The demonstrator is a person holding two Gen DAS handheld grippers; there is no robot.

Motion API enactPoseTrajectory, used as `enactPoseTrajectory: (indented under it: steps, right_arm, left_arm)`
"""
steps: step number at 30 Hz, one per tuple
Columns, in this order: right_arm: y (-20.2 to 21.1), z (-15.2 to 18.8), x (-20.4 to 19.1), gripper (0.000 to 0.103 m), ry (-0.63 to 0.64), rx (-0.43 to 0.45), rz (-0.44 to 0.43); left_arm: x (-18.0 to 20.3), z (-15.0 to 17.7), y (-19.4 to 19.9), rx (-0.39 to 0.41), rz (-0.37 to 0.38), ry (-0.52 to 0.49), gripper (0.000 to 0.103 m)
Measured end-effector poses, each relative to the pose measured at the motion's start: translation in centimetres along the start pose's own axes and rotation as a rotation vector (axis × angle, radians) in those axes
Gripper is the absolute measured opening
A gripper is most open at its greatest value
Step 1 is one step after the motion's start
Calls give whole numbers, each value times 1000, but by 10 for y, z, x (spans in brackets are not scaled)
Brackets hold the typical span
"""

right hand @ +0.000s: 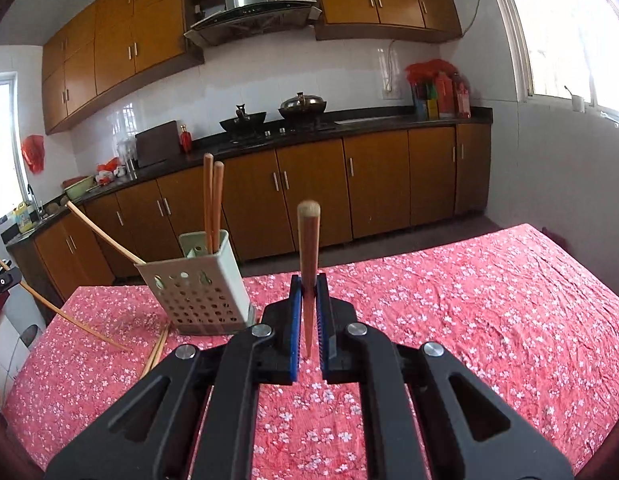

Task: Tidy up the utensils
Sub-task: 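Lift both held chopsticks upright and carry them above the utensil holder, then lower the chopsticks into the holder and open both tools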

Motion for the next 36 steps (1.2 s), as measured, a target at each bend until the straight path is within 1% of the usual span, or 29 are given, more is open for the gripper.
enactPoseTrajectory:
  steps: [5,11,15,17,20,25,28,30,36]
  right_arm:
    - [11,-24,-16,8,2,62,-60]
    - [28,-58,-44,8,9,164,-160]
    - [33,-74,-57,8,5,230,-205]
    - [33,-81,-61,8,-2,256,-218]
    - [30,-94,-68,8,-2,317,-218]
    - [17,-108,-76,8,2,381,-214]
    - [-1,-110,-81,8,11,391,-212]
    - [-13,-106,-85,8,17,386,-208]
    - [-52,-83,-90,8,32,306,-191]
  left_arm:
    - [14,-10,9,29,30,-25,8]
    - [41,-36,26,107,98,-38,8]
    - [60,-57,33,167,139,-29,8]
    - [72,-69,35,201,156,-26,8]
    - [91,-89,36,269,154,-36,8]
    - [105,-116,24,333,141,-21,7]
    - [109,-125,9,358,130,-11,7]
    - [110,-124,-5,353,128,-6,8]
    - [111,-107,-54,277,121,-1,8]
Point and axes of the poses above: each gripper's, at about its wrist camera, not at the fingertips, and y roughly against the way its jaws point, x to its right, z to its underside, the point moved 1 cm from there along -y, roughly the way its jaws point, and after that the axes turned 1 degree about -y, right-handed, at the moved point
